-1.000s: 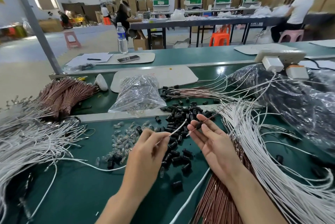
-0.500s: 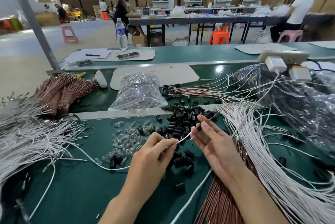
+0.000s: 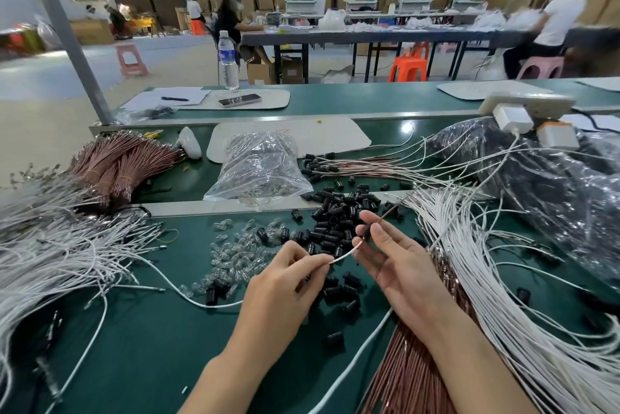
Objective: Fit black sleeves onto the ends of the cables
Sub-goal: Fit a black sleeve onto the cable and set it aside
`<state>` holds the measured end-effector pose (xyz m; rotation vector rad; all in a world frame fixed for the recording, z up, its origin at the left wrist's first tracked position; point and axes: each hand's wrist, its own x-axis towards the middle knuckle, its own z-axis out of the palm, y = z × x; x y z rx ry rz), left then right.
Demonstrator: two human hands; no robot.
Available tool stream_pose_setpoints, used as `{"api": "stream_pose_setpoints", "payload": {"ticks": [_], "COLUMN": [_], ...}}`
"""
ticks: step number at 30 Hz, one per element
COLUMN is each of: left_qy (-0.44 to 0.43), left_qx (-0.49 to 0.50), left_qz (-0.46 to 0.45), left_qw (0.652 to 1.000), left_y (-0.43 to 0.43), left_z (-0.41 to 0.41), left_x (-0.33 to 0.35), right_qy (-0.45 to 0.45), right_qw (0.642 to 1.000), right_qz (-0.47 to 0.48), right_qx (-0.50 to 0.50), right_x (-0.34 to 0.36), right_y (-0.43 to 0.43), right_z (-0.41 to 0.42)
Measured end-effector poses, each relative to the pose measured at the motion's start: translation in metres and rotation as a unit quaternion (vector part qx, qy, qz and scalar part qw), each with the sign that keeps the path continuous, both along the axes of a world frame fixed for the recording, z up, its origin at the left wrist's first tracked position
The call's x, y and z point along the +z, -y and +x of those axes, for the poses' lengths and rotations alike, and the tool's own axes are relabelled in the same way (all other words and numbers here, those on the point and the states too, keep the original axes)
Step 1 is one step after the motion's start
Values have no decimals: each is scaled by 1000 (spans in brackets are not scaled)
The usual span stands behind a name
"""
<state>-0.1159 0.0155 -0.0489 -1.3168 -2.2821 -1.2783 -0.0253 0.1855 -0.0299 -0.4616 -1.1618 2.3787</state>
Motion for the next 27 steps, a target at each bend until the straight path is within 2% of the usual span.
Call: {"api": "stream_pose_setpoints", "payload": {"ticks": [4, 9, 20, 27], "left_qy": [16, 32, 0, -14], "left_qx": [17, 45, 62, 95], "left_qz": [20, 40, 30, 53], "left_qw": [1000, 998, 998, 994], "left_y": [0, 1, 3, 4], "left_z": [0, 0, 1, 2], "left_x": [1, 3, 4, 3], "right_qy": [6, -9, -6, 8], "right_qw": [1000, 999, 998, 998], "right_qz": [14, -13, -37, -40], "right_qx": [26, 39, 53, 45], "right_x": [-1, 1, 5, 3], "right_y": [3, 6, 9, 10], "right_z": [-1, -1, -2, -2]}}
